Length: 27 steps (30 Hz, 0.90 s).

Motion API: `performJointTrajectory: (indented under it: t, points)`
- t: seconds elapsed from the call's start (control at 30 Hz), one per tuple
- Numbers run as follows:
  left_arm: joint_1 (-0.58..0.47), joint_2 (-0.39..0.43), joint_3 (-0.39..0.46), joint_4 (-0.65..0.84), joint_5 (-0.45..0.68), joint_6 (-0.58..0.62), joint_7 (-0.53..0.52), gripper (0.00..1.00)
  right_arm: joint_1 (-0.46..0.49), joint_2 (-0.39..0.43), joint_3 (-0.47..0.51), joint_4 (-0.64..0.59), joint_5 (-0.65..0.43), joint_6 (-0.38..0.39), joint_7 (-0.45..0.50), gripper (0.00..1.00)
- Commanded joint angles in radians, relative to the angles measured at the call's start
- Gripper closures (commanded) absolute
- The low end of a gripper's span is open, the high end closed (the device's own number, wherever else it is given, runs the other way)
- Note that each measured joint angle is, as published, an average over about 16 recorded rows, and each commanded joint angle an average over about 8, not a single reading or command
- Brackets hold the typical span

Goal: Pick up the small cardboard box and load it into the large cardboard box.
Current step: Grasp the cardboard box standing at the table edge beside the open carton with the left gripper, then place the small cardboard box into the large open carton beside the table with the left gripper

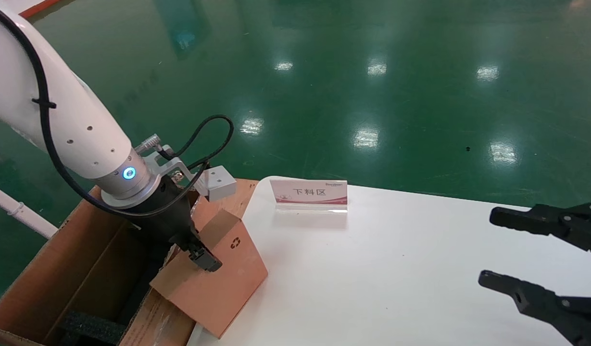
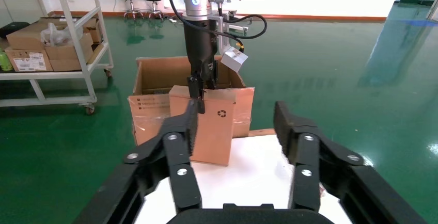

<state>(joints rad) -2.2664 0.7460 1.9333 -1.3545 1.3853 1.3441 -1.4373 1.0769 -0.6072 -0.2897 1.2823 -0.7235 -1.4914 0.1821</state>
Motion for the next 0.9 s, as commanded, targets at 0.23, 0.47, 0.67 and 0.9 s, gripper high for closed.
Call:
performJointTrajectory:
  t: [0.23, 0.47, 0.67, 0.9]
  points:
    - [-0.020, 0.011, -0.013, 0.018, -0.002, -0.001, 0.010, 1.00, 0.000, 0.000, 0.000, 0.000, 0.000, 0.000, 0.000, 1.00]
    - [-0.144, 0.021, -0.078, 0.058, -0.027, 0.014, 0.018, 1.00, 0.000, 0.000, -0.001, -0.001, 0.000, 0.000, 0.000, 1.00]
    - [-0.309, 0.055, -0.144, 0.177, -0.039, 0.080, 0.075, 1.00, 0.001, 0.000, -0.001, -0.001, 0.000, 0.000, -0.001, 1.00]
    - [-0.461, 0.126, -0.146, 0.386, -0.001, 0.209, 0.198, 1.00, 0.001, 0.000, -0.001, -0.001, 0.001, 0.000, -0.001, 0.96]
